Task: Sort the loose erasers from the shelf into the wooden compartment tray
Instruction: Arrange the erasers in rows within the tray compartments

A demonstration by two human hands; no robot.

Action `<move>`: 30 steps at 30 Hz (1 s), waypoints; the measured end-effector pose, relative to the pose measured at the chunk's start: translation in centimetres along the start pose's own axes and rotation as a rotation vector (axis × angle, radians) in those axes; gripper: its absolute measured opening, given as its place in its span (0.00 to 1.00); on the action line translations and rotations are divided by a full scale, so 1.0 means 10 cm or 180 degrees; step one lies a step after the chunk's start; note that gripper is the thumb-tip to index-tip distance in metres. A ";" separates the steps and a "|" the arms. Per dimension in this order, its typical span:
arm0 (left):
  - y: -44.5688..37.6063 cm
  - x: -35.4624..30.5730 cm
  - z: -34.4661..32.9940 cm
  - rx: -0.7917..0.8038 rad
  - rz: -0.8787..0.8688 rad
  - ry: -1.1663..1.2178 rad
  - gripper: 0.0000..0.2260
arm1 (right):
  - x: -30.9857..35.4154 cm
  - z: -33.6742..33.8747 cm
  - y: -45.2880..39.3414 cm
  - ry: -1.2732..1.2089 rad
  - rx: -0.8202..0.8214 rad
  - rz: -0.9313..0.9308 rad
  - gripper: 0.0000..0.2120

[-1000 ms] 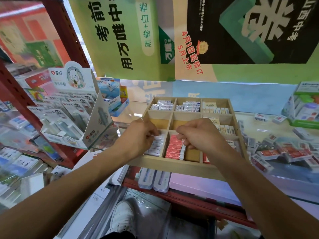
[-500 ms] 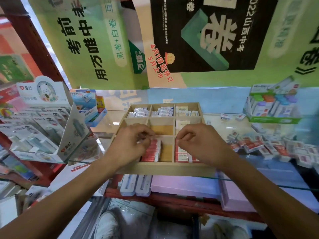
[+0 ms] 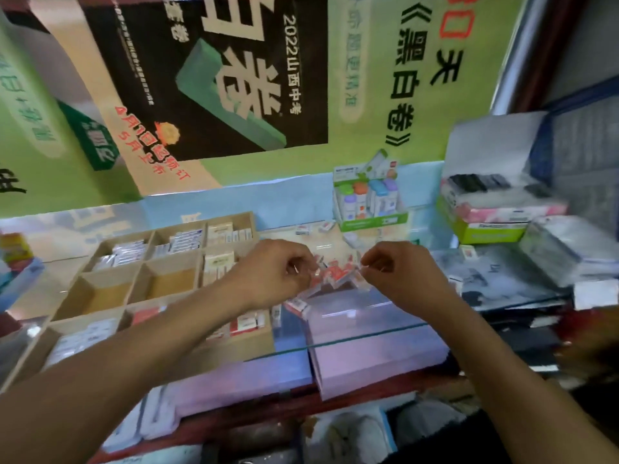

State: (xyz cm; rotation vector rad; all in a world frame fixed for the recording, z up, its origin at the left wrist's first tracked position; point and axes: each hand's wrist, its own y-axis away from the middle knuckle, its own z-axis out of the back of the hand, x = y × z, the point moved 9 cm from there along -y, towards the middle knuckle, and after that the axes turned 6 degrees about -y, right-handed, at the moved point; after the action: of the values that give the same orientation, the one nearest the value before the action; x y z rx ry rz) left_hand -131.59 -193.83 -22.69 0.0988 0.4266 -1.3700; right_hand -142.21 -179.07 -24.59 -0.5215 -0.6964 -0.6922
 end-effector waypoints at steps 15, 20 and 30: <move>-1.13 -0.18 -0.79 0.0721 0.0120 -0.0904 0.27 | -0.94 0.59 -0.08 -0.0015 -0.0657 -0.0619 0.07; -1.33 -0.14 -0.85 0.0775 -0.0047 -0.1180 0.25 | -0.88 0.54 -0.15 0.0104 -0.0638 -0.0467 0.08; -1.45 -0.32 -0.62 0.0354 0.0069 -0.0229 0.07 | -0.93 0.72 -0.17 -0.0114 -0.1077 -0.0488 0.05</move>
State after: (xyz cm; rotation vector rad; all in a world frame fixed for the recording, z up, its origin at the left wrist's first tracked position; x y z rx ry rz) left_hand -147.48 -191.98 -24.74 0.1447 0.2885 -1.3713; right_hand -151.52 -171.91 -26.20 -0.7978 -0.6604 -0.9546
